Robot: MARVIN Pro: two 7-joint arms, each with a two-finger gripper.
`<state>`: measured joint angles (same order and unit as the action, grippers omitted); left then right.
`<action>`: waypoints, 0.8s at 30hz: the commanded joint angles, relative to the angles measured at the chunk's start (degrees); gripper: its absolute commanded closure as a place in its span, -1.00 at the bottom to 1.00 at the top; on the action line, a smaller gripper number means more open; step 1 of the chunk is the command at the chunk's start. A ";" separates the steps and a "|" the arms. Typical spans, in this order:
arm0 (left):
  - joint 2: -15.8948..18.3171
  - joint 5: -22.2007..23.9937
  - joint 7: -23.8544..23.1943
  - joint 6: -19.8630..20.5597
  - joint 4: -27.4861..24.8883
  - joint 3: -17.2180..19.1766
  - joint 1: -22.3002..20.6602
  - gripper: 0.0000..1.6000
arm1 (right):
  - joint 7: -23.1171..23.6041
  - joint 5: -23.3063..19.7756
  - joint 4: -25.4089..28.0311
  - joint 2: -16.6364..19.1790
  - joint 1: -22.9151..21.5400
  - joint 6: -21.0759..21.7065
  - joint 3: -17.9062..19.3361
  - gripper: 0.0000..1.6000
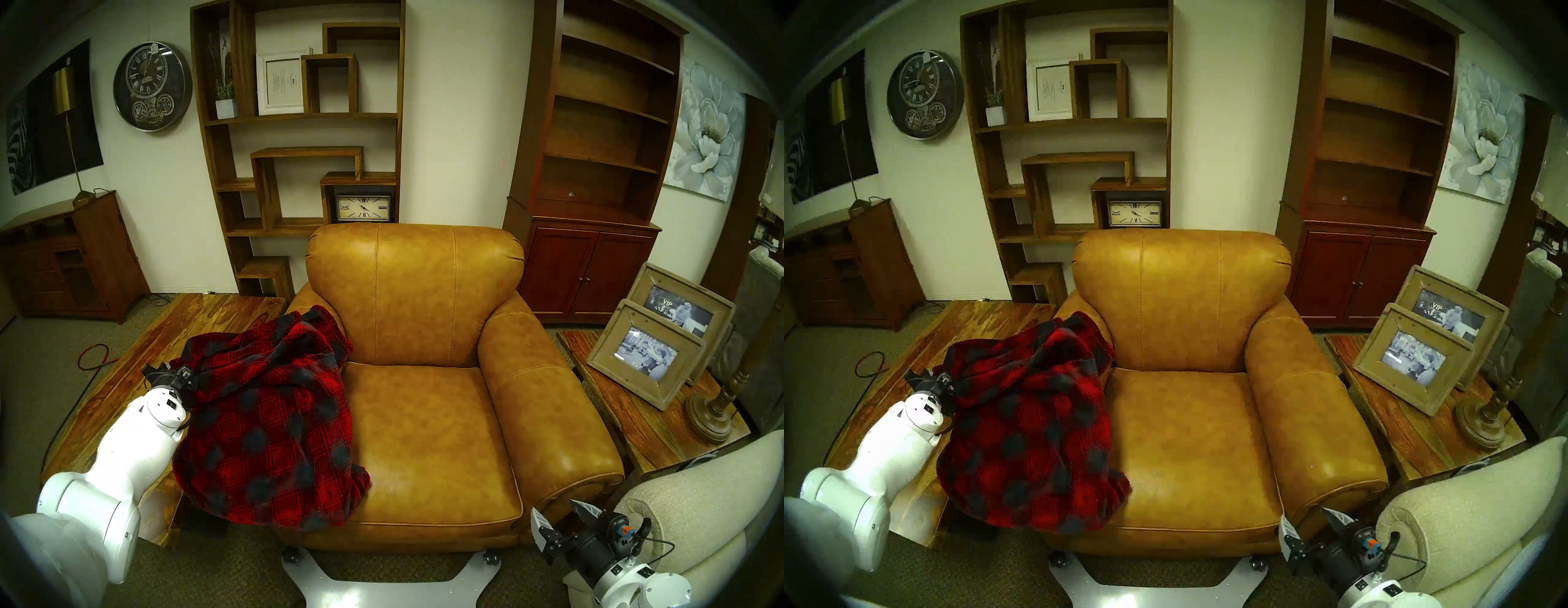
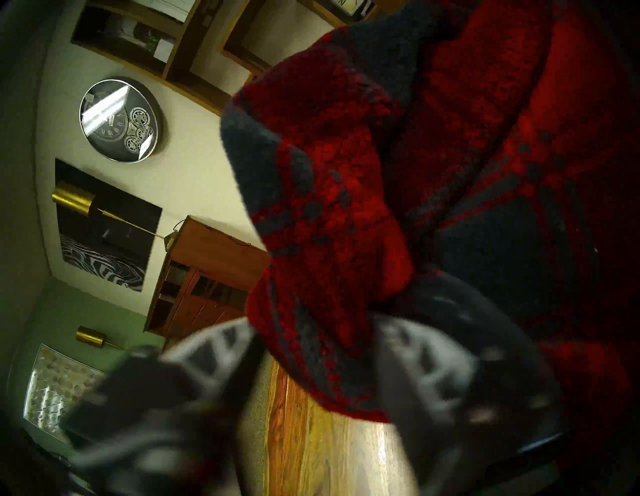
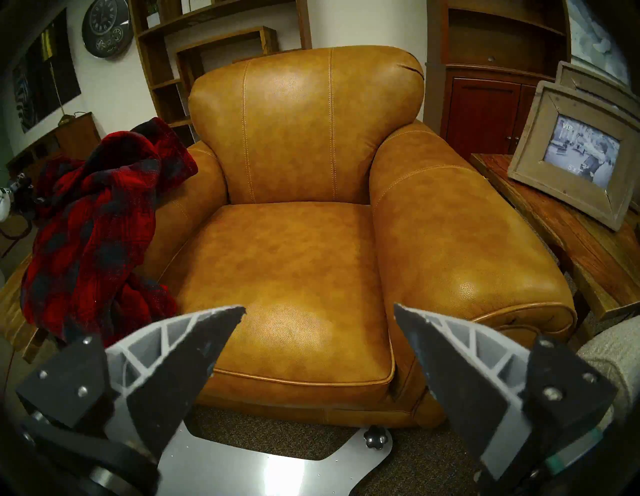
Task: Move the blanket from sofa and drape it over the sofa arm
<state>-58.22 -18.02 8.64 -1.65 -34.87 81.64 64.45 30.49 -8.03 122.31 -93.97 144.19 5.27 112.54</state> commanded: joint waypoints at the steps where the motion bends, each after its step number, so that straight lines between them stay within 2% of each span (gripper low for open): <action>1: -0.57 3.00 3.31 -4.55 -6.34 3.24 0.20 -1.00 | 0.10 -0.11 1.05 -0.04 -0.11 0.02 -0.11 -1.00; 11: 0.18 6.57 7.91 -12.92 -13.94 7.89 5.15 -1.00 | 0.38 0.09 0.69 -0.22 -0.38 -0.11 0.04 -1.00; 15: -1.40 8.24 8.04 -15.91 -17.04 8.79 6.31 -1.00 | 0.47 0.19 0.40 -0.28 -0.50 -0.13 0.12 -1.00; 24: -6.64 12.16 7.61 -21.35 -23.63 8.39 12.49 -1.00 | 0.71 0.38 0.03 -0.44 -0.75 -0.15 0.27 -1.00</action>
<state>-61.28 -8.49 16.09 -18.73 -53.02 89.83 73.17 31.15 -7.56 121.74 -94.46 143.67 5.25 112.92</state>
